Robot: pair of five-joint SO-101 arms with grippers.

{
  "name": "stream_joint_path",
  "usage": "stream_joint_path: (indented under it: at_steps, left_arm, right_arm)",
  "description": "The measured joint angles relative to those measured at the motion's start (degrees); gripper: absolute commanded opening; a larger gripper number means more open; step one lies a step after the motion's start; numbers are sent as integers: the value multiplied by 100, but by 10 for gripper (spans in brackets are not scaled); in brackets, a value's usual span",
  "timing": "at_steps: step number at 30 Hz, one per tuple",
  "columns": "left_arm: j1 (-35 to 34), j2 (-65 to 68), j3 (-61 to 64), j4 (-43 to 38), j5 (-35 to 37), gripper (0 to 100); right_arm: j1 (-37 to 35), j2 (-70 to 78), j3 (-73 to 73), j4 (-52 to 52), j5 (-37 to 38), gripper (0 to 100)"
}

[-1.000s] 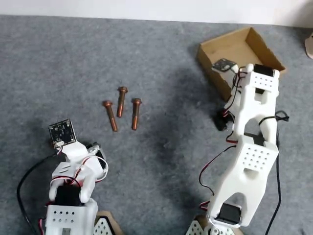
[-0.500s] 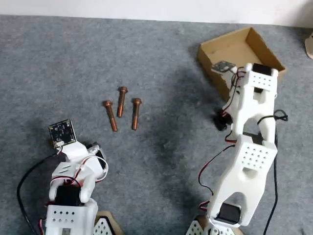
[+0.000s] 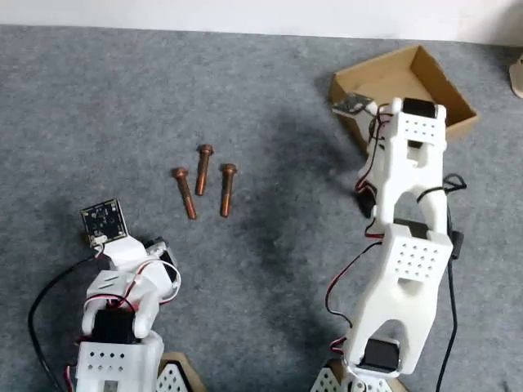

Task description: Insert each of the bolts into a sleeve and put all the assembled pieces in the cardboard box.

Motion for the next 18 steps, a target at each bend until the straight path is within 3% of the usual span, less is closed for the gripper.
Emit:
stream_joint_path:
  at_steps: [15,18]
  left_arm:
    - [0,0,0,0,0,59]
    - [0,0,0,0,0,59]
  right_arm:
    - [9,844,-185,-237,44,159]
    - [9,923,-193,-237,44,63]
